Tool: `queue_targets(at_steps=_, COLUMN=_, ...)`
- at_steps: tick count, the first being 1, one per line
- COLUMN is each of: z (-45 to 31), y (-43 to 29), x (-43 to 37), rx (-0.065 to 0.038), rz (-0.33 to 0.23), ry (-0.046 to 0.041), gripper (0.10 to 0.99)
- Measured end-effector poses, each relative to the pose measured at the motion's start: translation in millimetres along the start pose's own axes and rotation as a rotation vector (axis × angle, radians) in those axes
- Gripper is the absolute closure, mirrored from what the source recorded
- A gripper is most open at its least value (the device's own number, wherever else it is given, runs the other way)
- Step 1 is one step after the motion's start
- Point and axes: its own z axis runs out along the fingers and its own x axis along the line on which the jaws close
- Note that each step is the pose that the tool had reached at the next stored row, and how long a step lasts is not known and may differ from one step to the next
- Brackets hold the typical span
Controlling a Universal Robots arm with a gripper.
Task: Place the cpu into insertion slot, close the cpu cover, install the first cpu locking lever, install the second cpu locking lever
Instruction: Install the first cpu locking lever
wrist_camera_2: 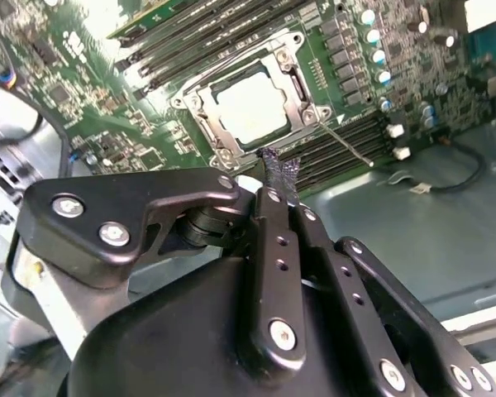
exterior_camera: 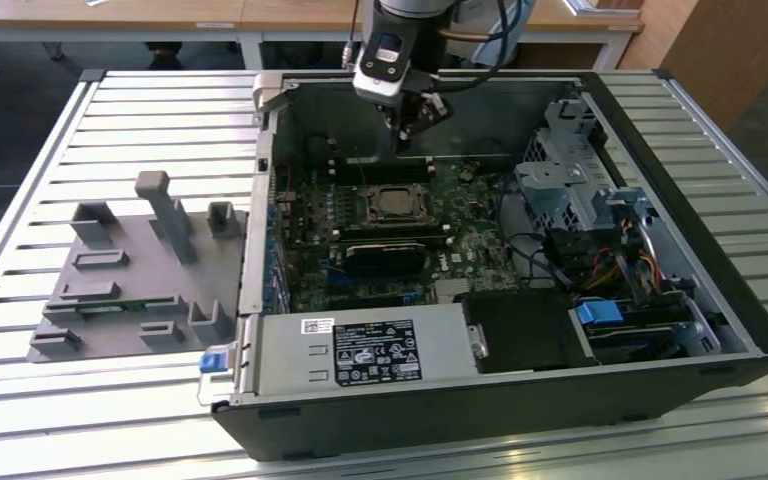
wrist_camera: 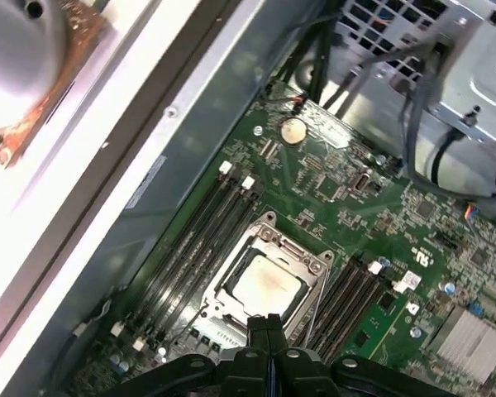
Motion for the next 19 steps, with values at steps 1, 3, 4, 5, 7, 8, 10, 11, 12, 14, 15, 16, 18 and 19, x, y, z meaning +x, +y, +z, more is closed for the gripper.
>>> queue_targets(at_steps=1, z=0.0, y=0.0, x=0.0, rx=0.000, rz=-0.017, ry=0.0004, gripper=0.980)
queue_targets(at_steps=3, z=0.1, y=0.0, x=0.0, rx=0.001, rz=-0.052, ry=0.0012, gripper=0.980)
queue_targets(at_steps=4, z=0.1, y=0.0, x=0.0, rx=0.001, rz=-0.069, ry=0.0015, gripper=0.980)
queue_targets(at_steps=5, z=0.1, y=0.0, x=0.0, rx=0.001, rz=-0.086, ry=0.0020, gripper=0.980)
queue_targets(at_steps=7, z=0.2, y=0.0, x=0.0, rx=0.001, rz=-0.122, ry=0.0027, gripper=0.980)
queue_targets(at_steps=8, z=0.2, y=0.0, x=0.0, rx=0.002, rz=-0.140, ry=0.0031, gripper=0.980)
queue_targets(at_steps=10, z=0.2, y=0.0, x=0.0, rx=0.002, rz=-0.175, ry=0.0039, gripper=0.980)
queue_targets(at_steps=11, z=0.2, y=0.0, x=0.0, rx=0.002, rz=-0.193, ry=0.0043, gripper=0.980)
queue_targets(at_steps=12, z=0.3, y=0.0, x=0.0, rx=0.002, rz=-0.210, ry=0.0047, gripper=0.980)
queue_targets(at_steps=14, z=0.3, y=0.0, x=0.0, rx=0.003, rz=-0.243, ry=0.0054, gripper=0.980)
queue_targets(at_steps=15, z=0.3, y=0.0, x=0.0, rx=0.003, rz=-0.260, ry=0.0057, gripper=0.980)
queue_targets(at_steps=16, z=0.3, y=0.0, x=0.0, rx=0.003, rz=-0.276, ry=0.0061, gripper=0.980)
queue_targets(at_steps=18, z=0.3, y=0.0, x=0.0, rx=0.004, rz=-0.309, ry=0.0068, gripper=0.980)
queue_targets(at_steps=19, z=0.3, y=0.0, x=0.0, rx=0.004, rz=-0.324, ry=0.0071, gripper=0.980)
